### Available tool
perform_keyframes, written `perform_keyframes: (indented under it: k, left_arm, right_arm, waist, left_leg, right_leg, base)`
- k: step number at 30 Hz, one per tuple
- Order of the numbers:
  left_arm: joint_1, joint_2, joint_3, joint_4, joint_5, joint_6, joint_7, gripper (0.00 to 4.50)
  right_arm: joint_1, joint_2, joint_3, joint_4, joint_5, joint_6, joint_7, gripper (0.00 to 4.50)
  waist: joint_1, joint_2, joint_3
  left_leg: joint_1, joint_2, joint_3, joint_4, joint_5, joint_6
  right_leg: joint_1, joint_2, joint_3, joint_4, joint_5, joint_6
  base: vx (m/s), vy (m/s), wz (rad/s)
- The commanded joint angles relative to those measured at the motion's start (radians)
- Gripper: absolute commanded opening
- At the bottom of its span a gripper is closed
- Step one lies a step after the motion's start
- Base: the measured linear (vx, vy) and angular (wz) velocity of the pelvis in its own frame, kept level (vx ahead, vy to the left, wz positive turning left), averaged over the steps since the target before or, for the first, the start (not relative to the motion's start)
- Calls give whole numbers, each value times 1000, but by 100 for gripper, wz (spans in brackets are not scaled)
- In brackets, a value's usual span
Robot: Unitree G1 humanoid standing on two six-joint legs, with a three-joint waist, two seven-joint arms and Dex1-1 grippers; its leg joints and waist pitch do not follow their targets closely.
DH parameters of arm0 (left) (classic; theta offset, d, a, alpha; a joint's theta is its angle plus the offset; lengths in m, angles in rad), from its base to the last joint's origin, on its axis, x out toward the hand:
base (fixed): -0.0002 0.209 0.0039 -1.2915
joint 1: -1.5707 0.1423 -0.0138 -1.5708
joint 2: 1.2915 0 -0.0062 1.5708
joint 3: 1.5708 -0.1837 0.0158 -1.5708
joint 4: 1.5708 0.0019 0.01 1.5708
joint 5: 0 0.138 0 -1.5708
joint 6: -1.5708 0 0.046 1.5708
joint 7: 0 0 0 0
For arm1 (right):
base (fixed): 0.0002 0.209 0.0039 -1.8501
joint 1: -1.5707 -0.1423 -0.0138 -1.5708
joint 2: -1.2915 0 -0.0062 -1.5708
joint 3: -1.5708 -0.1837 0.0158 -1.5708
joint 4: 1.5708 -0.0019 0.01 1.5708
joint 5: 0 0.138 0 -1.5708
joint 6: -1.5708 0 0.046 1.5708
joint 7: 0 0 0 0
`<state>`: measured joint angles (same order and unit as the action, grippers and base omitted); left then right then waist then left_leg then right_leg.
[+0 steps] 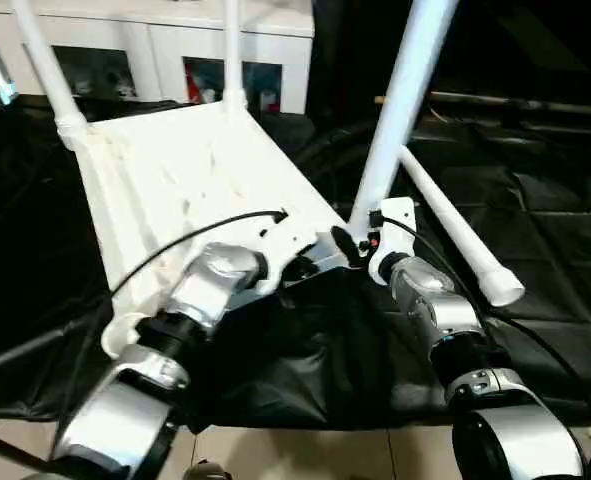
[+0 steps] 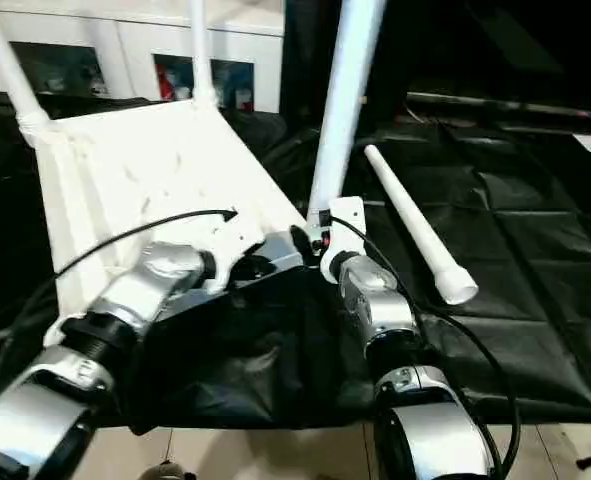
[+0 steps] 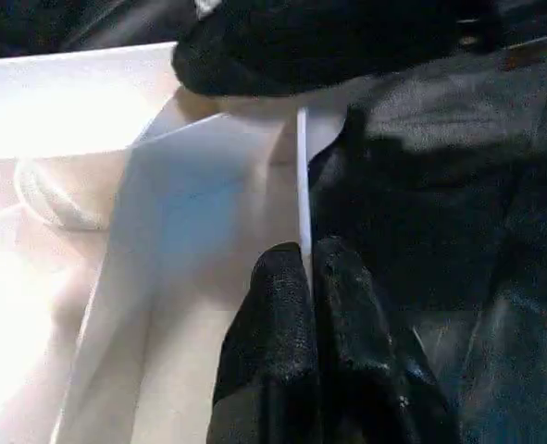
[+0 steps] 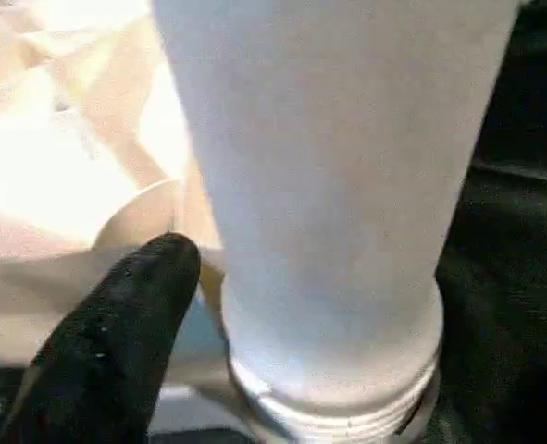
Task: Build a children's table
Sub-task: Rotate leg to tighten
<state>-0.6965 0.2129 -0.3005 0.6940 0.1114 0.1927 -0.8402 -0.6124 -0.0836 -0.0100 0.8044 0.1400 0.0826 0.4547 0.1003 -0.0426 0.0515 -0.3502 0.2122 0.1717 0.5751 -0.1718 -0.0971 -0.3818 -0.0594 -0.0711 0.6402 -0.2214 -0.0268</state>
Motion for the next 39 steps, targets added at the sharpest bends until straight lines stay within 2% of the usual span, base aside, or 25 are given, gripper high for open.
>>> perform_keyframes:
  k: [1,3,5,7,9,13,17,23,25,29,30,33,35,36,37,39]
  left_arm:
    - [21,19,-20,-68,-42,-82,-114,0]
    - [38,43,-21,-95,-64,-97,-173,0]
    - [50,67,-23,-118,-78,-86,-220,0]
    - [59,90,-26,-129,-87,-108,-260,0]
    - [69,108,-24,-144,-104,-118,-303,0]
    - [94,150,-15,-195,-143,-112,-410,0]
    - [101,166,-17,-207,-147,-107,-439,0]
    - [108,174,-12,-218,-154,-100,-459,0]
    - [112,175,-11,-221,-152,-98,-462,0]
    - [112,174,-9,-218,-149,-100,-462,0]
    - [112,174,-9,-218,-149,-100,-461,0]
    - [111,173,-7,-212,-147,-103,-460,0]
    - [108,171,-6,-202,-138,-108,-446,0]
    - [100,164,-5,-183,-116,-107,-402,0]
    - [87,152,-2,-157,-91,-93,-343,0]
    - [71,132,5,-124,-65,-79,-269,0]
  right_arm:
    - [50,-37,100,-58,-16,-6,181,386]
    - [84,-86,125,-118,-11,0,279,386]
    - [114,-137,152,-171,-13,-2,365,386]
    - [139,-181,176,-221,-10,5,441,386]
    - [153,-213,187,-256,-4,15,496,386]
    - [168,-268,199,-322,19,32,592,386]
    - [169,-273,197,-339,34,48,612,386]
    - [184,-275,195,-373,54,79,648,371]
    - [191,-279,202,-382,54,89,655,338]
    - [198,-281,204,-391,56,97,659,322]
    - [199,-280,204,-391,57,99,659,297]
    - [207,-279,203,-395,61,107,659,286]
    - [212,-272,202,-391,60,118,641,282]
    - [208,-256,195,-365,44,120,589,279]
    - [200,-233,182,-328,23,119,514,278]
    - [184,-197,160,-272,1,124,403,277]
  waist:
    - [5,2,-60]
    - [7,3,-60]
    - [5,2,-63]
    - [6,2,-64]
    - [8,2,-65]
    - [14,2,-61]
    - [17,1,-59]
    - [17,-1,-61]
    - [18,-1,-61]
    - [19,-1,-61]
    - [19,-2,-61]
    - [19,-2,-61]
    - [20,-2,-62]
    - [20,0,-62]
    - [17,-1,-60]
    - [13,-1,-56]
  left_leg:
    - [-5,24,-7,-62,-174,29]
    - [-3,24,-5,-61,-153,36]
    - [-3,23,-4,-58,-117,54]
    - [-4,24,-4,-55,-99,70]
    - [-2,24,-2,-54,-91,80]
    - [1,28,0,-56,-114,78]
    - [3,29,0,-58,-132,66]
    - [1,27,-1,-58,-118,58]
    - [0,27,-1,-57,-108,61]
    - [0,26,0,-56,-105,64]
    - [0,26,0,-56,-107,63]
    - [-1,26,-1,-56,-112,59]
    - [0,25,-1,-56,-106,60]
    - [0,26,-1,-56,-103,60]
    - [-1,25,-1,-57,-106,55]
    - [1,24,-2,-60,-133,37]
  right_leg:
    - [49,-87,57,-94,-145,-148]
    - [48,-83,56,-90,-95,-162]
    - [50,-80,56,-77,5,-194]
    - [53,-79,55,-74,48,-207]
    - [51,-80,55,-71,68,-218]
    - [49,-82,54,-75,20,-224]
    - [46,-83,55,-79,-25,-220]
    - [47,-84,56,-77,-22,-212]
    - [49,-83,56,-75,-3,-213]
    - [48,-83,55,-75,2,-213]
    - [49,-83,55,-75,-2,-213]
    - [49,-84,55,-77,-21,-207]
    - [49,-83,55,-76,-12,-208]
    - [48,-82,55,-74,-7,-209]
    - [47,-83,55,-77,-12,-208]
    - [46,-85,55,-84,-69,-201]
  base:
    - [0,0,0]
    - [0,0,0]
    - [0,0,0]
    - [0,0,0]
    - [0,0,0]
    - [0,0,0]
    - [0,0,0]
    - [0,0,0]
    - [0,0,0]
    - [0,0,0]
    - [0,0,0]
    - [0,0,0]
    - [0,0,0]
    - [0,0,0]
    - [0,0,0]
    - [0,0,0]
